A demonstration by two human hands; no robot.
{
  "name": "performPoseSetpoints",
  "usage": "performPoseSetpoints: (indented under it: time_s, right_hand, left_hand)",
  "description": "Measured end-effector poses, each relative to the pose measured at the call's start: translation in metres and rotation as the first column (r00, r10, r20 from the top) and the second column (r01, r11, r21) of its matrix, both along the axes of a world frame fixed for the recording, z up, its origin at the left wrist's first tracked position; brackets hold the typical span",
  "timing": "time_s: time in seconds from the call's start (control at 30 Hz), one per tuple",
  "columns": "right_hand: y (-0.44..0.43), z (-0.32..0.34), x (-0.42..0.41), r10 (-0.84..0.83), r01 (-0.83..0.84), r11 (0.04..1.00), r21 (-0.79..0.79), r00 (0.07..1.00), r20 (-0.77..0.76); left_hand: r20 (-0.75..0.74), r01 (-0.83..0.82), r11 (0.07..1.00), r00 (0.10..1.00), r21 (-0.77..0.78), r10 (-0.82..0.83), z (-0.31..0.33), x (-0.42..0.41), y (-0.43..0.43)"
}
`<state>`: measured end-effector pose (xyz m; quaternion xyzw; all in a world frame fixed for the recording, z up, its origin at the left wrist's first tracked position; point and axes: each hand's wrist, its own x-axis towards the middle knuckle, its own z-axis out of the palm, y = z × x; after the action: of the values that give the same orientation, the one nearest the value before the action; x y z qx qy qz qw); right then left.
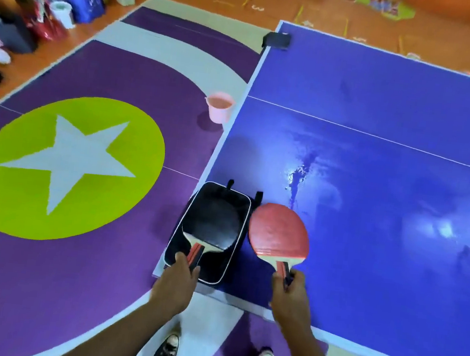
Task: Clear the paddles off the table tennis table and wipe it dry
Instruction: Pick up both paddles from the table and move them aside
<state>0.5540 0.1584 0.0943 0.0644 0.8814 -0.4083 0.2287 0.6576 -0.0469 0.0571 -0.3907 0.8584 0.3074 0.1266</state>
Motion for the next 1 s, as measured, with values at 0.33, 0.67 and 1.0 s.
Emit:
performPoseSetpoints:
  time_s: [0.33, 0.67, 1.0]
  right_hand:
    - [-0.1, 0.006, 0.048, -0.004, 0.002, 0.998, 0.068, 1.0, 0.022]
    - [-0.159, -0.023, 0.067, 0.088, -0.132, 0.969, 0.208, 0.974, 0.207]
    - [-0.149, -0.014, 0.067, 0.285, -0.24, 0.885, 0.398, 0.957, -0.057]
  left_hand:
    - [-0.079, 0.383, 0.91, 0.924, 0.159, -0.375, -0.009, 0.047, -0.051]
    - [-0.055, 0.339, 0.929, 0.935, -0.145, -0.35, 0.028, 0.073, -0.092]
    - [-0.12, 0.352, 0.885, 0.907, -0.305, -0.403, 0.048, 0.068, -0.1]
